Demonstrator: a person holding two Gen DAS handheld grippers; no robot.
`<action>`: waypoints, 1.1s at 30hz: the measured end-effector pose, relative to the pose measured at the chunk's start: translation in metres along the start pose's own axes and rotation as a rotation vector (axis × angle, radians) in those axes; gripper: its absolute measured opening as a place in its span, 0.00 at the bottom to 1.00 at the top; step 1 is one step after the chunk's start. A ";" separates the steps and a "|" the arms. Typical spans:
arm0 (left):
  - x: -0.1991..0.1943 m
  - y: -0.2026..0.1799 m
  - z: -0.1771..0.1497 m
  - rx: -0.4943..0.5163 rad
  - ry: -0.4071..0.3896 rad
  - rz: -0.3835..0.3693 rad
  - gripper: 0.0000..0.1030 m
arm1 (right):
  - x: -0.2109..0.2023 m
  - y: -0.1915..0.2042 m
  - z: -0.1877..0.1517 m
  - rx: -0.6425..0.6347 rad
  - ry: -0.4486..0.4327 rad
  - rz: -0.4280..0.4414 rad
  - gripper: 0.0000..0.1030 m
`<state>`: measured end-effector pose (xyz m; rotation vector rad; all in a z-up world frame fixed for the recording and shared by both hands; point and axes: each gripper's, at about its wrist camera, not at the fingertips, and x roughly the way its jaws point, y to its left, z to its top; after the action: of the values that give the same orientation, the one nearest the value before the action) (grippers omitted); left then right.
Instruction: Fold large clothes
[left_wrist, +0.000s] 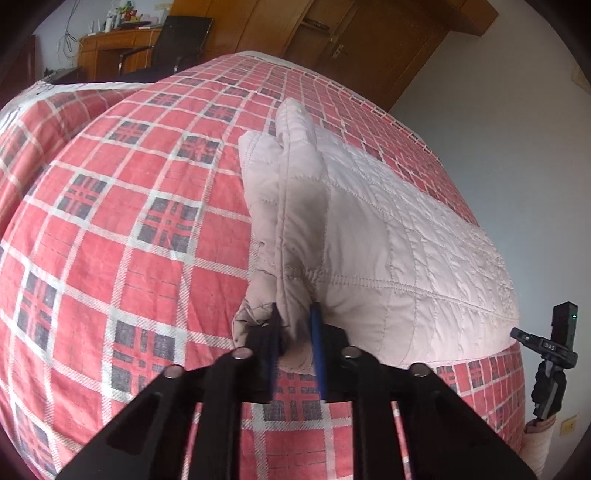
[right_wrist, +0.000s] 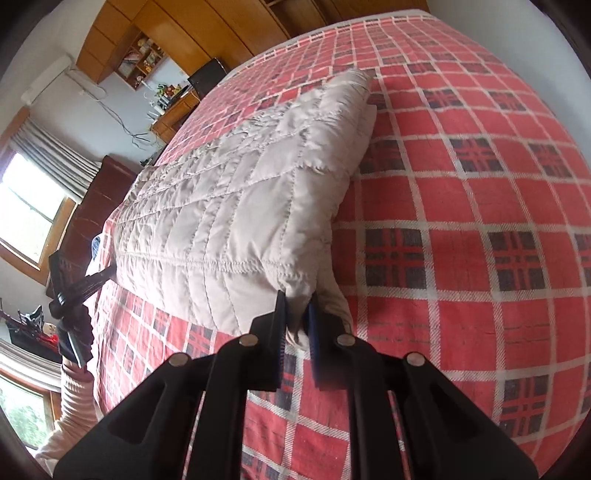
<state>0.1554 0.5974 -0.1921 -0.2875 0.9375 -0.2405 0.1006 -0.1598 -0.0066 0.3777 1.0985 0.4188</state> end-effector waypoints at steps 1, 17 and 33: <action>-0.002 0.000 -0.002 0.001 -0.007 -0.003 0.09 | 0.002 -0.001 -0.001 0.002 0.008 -0.007 0.09; -0.025 0.001 0.031 0.024 -0.036 -0.045 0.65 | -0.016 0.010 0.024 -0.018 -0.057 0.008 0.56; 0.073 0.031 0.077 -0.104 0.154 -0.289 0.72 | 0.054 -0.045 0.075 0.203 0.025 0.215 0.69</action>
<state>0.2619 0.6135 -0.2146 -0.5069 1.0617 -0.4860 0.1964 -0.1777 -0.0400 0.6754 1.1324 0.5045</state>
